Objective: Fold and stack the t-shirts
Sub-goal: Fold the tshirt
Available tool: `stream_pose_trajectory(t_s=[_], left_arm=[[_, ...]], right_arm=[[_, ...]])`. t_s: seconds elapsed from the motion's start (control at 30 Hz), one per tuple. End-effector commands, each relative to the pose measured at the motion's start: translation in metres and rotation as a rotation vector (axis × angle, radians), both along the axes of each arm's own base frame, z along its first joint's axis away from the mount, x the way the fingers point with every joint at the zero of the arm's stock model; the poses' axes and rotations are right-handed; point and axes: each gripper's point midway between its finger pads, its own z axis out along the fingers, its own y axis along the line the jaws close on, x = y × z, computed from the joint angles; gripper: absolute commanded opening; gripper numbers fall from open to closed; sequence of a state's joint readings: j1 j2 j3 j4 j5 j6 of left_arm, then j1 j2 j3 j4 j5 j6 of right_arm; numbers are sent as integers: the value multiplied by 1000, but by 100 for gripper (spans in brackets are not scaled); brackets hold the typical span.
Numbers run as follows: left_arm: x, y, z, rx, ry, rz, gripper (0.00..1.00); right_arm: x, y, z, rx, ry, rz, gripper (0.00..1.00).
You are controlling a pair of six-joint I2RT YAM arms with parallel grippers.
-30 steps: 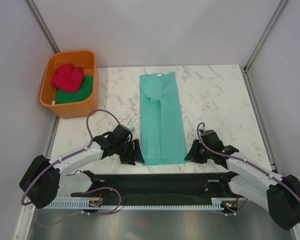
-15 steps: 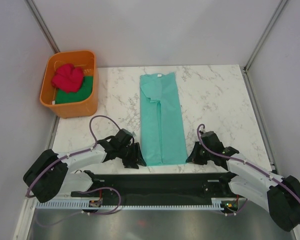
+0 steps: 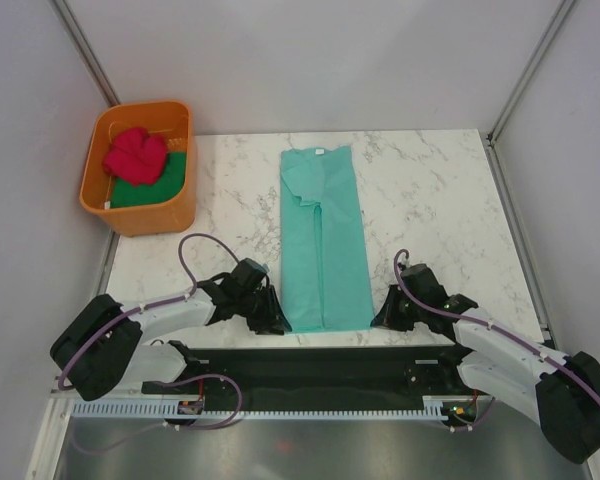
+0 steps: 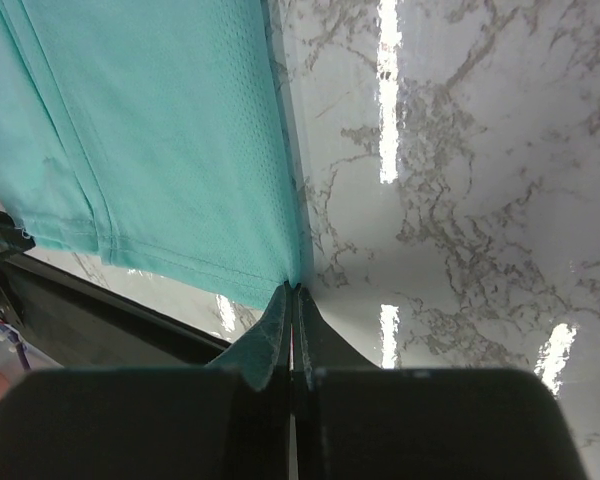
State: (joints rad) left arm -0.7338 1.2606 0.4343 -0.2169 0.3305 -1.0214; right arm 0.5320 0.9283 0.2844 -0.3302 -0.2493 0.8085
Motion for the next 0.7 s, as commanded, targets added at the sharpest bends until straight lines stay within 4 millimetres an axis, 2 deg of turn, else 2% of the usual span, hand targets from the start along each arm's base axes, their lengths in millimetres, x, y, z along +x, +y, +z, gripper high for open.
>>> stream_pose_trajectory(t_s=[0.0, 0.13, 0.23, 0.4, 0.47, 0.67], left_arm=[[-1, 7, -11, 42, 12, 41, 34], [-3, 9, -13, 45, 22, 41, 33], [-5, 10, -13, 41, 23, 38, 45], [-5, 11, -13, 40, 21, 55, 50], [-4, 11, -12, 38, 18, 56, 49], [-3, 17, -17, 58, 21, 77, 36]], right_arm=[[-2, 0, -1, -2, 4, -6, 0], [-3, 0, -1, 5, 3, -11, 0], [-5, 0, -1, 10, 4, -12, 0], [-6, 1, 0, 19, 2, -21, 0], [-6, 1, 0, 19, 1, -21, 0], [-5, 2, 2, 22, 1, -23, 0]])
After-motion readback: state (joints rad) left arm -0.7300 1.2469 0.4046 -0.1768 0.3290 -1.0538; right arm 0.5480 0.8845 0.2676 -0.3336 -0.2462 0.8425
